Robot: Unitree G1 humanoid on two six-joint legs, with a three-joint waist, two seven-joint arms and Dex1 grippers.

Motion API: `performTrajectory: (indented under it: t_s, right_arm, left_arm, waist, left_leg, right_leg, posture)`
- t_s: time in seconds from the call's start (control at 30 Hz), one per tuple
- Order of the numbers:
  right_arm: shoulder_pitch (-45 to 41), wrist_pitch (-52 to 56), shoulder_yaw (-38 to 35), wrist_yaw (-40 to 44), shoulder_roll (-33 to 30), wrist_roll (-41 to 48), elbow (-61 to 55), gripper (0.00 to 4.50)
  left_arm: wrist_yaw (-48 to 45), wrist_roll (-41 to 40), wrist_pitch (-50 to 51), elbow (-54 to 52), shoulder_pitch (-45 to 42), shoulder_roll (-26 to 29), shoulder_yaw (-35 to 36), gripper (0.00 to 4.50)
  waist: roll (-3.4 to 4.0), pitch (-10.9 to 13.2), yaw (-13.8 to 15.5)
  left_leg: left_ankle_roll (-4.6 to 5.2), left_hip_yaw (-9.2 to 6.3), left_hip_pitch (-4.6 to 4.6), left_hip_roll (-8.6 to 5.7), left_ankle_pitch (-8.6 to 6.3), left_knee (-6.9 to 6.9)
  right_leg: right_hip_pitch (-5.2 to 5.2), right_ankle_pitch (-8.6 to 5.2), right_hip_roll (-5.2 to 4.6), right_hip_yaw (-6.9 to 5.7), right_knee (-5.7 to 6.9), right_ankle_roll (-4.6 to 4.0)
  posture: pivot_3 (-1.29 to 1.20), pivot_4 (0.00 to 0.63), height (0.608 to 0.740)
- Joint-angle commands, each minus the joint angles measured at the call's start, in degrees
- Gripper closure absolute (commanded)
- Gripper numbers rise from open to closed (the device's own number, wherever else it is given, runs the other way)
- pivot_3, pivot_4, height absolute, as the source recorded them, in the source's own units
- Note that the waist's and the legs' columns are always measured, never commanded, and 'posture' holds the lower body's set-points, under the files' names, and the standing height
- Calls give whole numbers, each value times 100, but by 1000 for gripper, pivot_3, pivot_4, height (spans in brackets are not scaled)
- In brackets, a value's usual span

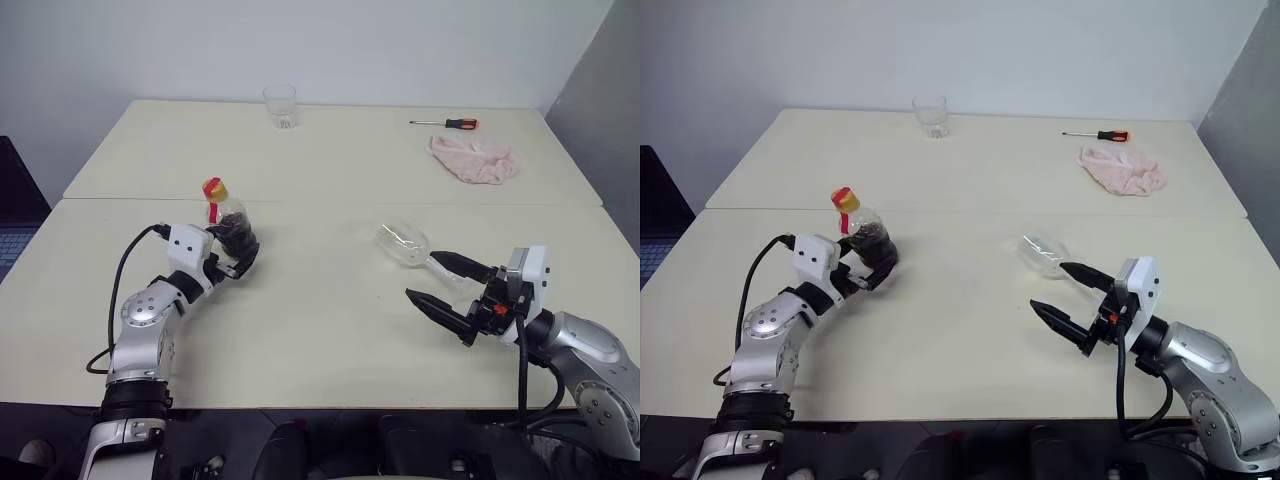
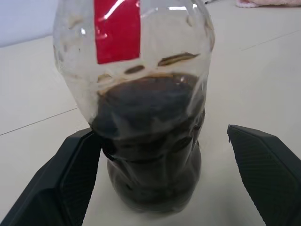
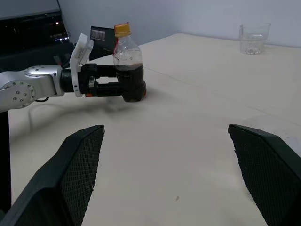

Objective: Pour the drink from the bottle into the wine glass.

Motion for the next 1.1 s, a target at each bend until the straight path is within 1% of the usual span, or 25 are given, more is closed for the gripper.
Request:
performTrajectory:
  t_s: [0.03,0.43,0.73,0.93,1.07,1.1]
  right_arm:
    - [-42,-184,-12,40,30,-41,-57,0]
    - [-80,-252,57,20,68,-153,2,0]
    - [-71,-262,58,15,101,-200,-7,0]
    - [-65,-289,83,13,107,-235,-4,0]
    - [-55,-294,88,-14,110,-239,-8,0]
    - [-54,-297,90,-19,112,-241,-7,0]
  left_arm:
    - [6,54,-253,163,-278,-2,-26,40]
    - [-106,96,-540,761,-733,-6,-138,40]
    - [-119,167,-857,1441,-1211,-50,-204,40]
    - [-247,155,-1026,1688,-1338,-102,-236,40]
    - [-324,93,-1047,1706,-1341,-125,-184,838]
    - [-321,94,-1058,1699,-1336,-122,-174,1312]
  waist:
    - [0,0,3]
    - [0,0,3]
    - [0,0,2]
    - [0,-1,2]
    - [0,-1,2]
    - [0,-1,2]
  left_leg:
    - [0,-5,-7,0,0,3]
    - [-1,-12,-12,0,1,3]
    - [-1,-10,-13,-1,2,5]
    - [-2,-9,-14,-2,2,6]
    - [-2,-10,-14,-2,2,6]
    - [-2,-10,-14,-2,3,7]
  right_leg:
    - [-3,1,-1,-23,2,-2]
    - [-5,3,-1,-41,5,-6]
    - [-5,4,-1,-44,8,-7]
    - [-5,4,-1,-45,8,-7]
    - [-5,4,-1,-47,10,-8]
    - [-5,4,-1,-47,11,-7]
  posture:
    - [0,150,740]
    - [0,150,740]
    - [0,150,740]
    - [0,150,740]
    - [0,150,740]
    - [0,150,740]
